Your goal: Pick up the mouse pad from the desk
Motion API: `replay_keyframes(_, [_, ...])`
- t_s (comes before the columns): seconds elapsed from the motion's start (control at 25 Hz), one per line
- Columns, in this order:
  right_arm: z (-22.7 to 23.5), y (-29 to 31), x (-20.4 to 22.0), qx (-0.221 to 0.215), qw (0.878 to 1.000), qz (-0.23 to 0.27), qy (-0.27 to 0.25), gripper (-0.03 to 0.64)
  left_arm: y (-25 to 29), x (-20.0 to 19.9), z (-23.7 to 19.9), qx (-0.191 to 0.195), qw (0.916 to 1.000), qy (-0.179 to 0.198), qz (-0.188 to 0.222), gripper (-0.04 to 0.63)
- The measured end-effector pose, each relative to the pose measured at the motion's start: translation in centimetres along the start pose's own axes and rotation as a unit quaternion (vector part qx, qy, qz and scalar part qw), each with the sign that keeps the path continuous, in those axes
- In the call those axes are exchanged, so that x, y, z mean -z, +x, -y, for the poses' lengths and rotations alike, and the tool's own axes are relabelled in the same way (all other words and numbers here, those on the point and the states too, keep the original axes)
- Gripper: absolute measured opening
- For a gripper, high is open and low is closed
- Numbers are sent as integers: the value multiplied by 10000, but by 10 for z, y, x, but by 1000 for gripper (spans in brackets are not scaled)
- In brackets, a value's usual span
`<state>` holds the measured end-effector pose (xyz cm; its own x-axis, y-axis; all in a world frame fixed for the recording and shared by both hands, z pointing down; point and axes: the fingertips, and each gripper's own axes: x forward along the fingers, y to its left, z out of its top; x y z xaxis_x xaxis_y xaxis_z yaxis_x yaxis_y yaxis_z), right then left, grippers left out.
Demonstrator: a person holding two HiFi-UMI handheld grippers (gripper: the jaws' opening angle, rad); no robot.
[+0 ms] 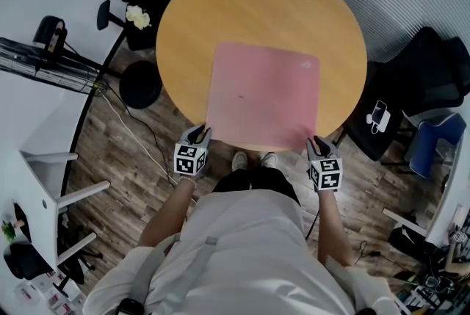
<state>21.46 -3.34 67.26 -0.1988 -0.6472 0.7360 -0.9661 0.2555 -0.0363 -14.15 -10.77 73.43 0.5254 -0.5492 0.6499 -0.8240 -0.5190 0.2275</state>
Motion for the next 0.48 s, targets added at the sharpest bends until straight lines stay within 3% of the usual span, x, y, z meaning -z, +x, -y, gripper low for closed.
replay_keyframes(0.48, [28,23,63,56,9968,-618,497,115,10,40,-5,3,9983,-368,-453,133])
